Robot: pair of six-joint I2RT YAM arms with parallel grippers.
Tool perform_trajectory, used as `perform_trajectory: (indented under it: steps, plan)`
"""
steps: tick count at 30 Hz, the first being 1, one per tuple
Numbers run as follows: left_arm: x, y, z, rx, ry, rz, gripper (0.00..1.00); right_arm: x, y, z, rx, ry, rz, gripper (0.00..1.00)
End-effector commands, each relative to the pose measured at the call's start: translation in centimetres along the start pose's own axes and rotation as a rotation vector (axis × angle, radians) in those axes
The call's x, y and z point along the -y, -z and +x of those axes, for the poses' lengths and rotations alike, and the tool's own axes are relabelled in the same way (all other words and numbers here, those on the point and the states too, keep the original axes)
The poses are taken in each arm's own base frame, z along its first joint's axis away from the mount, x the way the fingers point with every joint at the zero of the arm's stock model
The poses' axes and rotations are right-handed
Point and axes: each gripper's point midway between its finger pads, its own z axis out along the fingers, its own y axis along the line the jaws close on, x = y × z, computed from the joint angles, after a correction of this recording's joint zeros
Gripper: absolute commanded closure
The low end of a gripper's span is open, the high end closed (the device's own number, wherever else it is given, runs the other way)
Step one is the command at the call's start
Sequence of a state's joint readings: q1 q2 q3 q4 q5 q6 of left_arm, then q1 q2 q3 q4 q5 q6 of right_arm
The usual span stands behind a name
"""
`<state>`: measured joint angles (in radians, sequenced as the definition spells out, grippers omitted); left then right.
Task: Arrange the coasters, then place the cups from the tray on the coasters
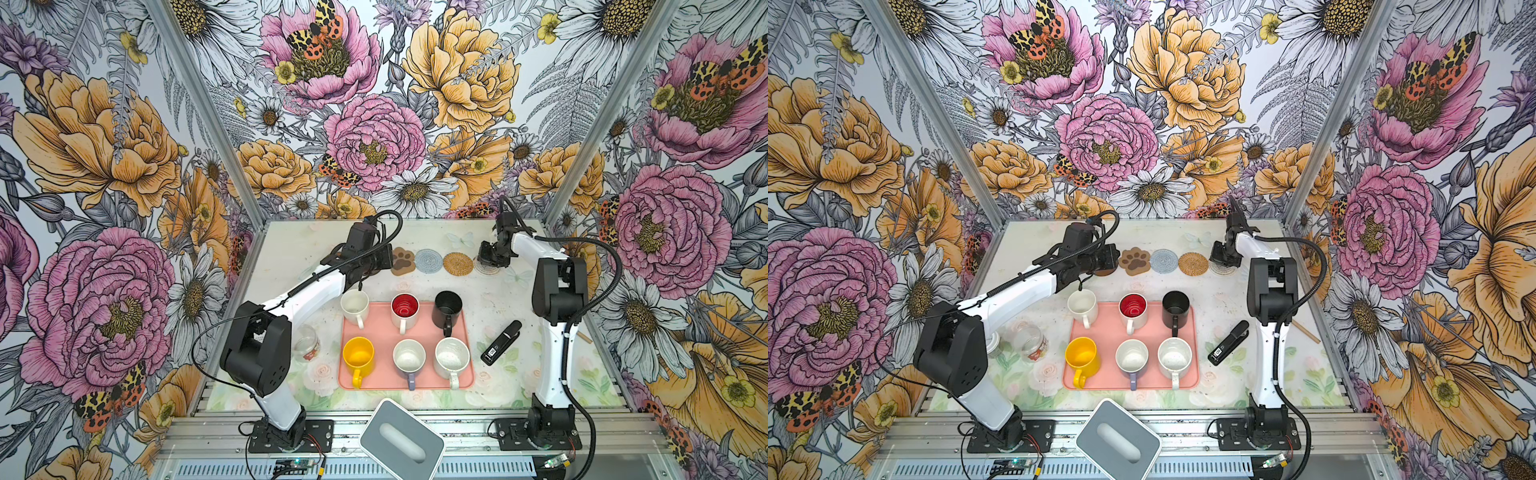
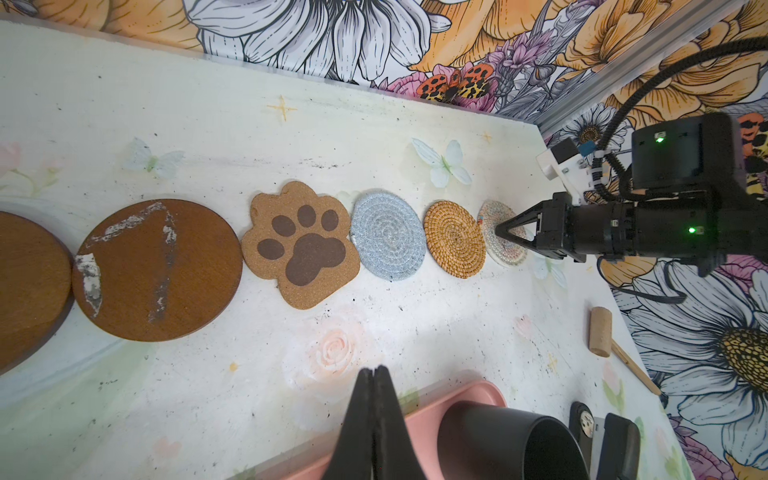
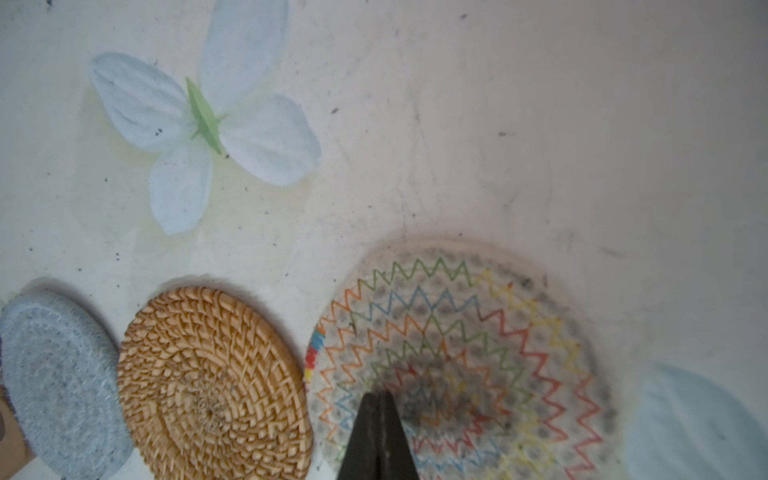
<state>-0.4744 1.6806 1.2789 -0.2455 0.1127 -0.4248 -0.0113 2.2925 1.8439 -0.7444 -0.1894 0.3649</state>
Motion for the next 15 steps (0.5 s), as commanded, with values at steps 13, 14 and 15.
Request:
perform_trajectory:
  steps: [13,14,15]
  plan:
    - [1.6,4.2,-3.5,0.130,-0.042,0.031,1.00,-3.7,15.2,-2.7,0.310,0.098,-0.002,0.94]
    - [1.8,4.5,-3.5,0.136,-0.050,0.034,1.00,-4.0,15.9,-2.2,0.319,0.107,-0.005,0.94]
    - [1.9,4.8,-3.7,0.143,-0.057,0.035,1.00,-4.3,16.5,-1.8,0.328,0.115,-0.008,0.93]
